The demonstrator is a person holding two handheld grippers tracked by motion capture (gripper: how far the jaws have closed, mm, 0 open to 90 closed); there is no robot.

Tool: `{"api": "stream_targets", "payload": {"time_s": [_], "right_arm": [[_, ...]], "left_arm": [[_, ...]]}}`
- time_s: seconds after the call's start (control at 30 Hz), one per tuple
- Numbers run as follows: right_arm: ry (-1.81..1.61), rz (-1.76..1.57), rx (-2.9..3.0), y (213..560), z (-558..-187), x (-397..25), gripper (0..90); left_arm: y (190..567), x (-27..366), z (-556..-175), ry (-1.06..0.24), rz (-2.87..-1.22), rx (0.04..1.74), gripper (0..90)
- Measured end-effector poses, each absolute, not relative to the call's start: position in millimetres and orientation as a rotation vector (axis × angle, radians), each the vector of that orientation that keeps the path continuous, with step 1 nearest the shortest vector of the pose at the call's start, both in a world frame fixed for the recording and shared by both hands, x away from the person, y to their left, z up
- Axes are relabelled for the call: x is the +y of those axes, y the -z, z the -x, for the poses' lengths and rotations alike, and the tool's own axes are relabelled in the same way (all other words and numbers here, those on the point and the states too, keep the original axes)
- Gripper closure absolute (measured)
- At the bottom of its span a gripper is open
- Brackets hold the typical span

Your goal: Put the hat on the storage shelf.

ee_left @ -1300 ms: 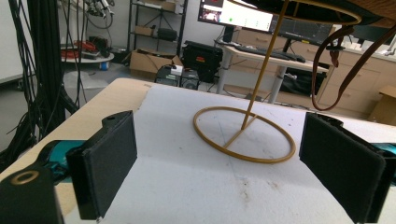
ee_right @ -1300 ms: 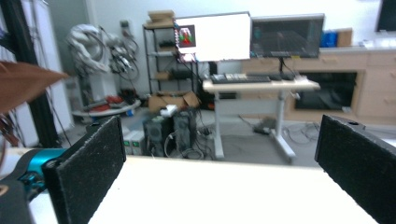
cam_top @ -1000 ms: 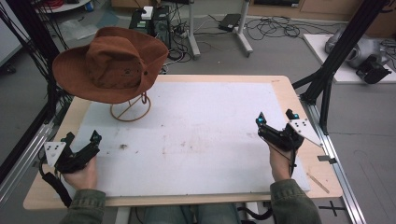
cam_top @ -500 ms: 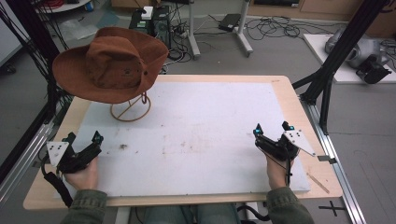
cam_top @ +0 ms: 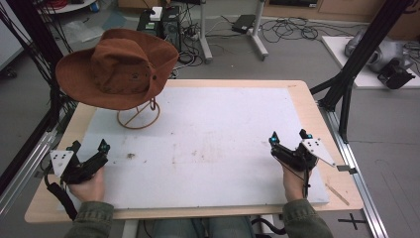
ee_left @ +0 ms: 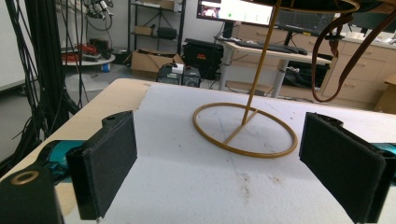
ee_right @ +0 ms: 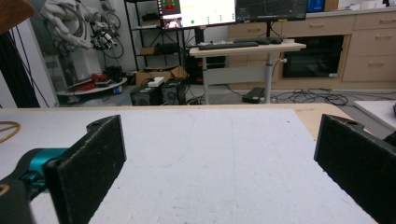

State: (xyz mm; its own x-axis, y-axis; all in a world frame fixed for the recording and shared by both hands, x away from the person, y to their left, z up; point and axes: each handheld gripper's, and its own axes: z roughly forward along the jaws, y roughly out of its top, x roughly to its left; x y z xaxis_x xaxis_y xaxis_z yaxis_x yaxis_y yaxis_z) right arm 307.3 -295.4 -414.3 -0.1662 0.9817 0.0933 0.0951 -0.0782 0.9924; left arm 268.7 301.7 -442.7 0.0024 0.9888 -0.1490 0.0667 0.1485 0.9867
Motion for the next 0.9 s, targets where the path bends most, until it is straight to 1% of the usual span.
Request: {"api": "stream_targets", "payload": {"time_s": [0.9], "right_arm": [[-1.365, -1.247, 1.35, 414.0, -305.4, -294.7, 1.8]], "left_arm": [[441.0, 298.8, -268.5, -1.069, -1.161, 1.308, 11.5]]}}
